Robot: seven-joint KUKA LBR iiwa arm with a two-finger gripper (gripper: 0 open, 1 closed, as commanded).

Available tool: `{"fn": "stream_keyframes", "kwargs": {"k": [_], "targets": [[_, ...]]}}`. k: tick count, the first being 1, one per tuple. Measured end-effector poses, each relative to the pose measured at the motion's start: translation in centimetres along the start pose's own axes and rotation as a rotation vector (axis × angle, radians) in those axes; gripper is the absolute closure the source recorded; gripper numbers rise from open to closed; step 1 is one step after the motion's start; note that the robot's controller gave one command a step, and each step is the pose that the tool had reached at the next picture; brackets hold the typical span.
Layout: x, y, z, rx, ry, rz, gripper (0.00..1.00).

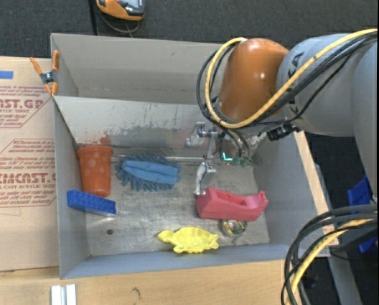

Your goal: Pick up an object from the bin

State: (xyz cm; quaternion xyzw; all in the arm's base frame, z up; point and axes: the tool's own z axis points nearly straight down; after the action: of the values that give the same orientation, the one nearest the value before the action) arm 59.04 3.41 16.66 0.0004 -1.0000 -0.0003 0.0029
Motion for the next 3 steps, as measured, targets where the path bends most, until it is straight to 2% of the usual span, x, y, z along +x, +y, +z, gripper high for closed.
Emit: {"fn": "stream_keyframes", "kwargs": {"k": [1, 2, 3], "targets": [[-0.2, 0.0, -0.4, 0.000, -0.008, 0.001, 0.00], [1.1, 0.4, 9.1, 0.000, -0.001, -0.040, 1.00], [1.0, 0.4, 9.2, 0.000, -0.008, -0.040, 0.00]]}}
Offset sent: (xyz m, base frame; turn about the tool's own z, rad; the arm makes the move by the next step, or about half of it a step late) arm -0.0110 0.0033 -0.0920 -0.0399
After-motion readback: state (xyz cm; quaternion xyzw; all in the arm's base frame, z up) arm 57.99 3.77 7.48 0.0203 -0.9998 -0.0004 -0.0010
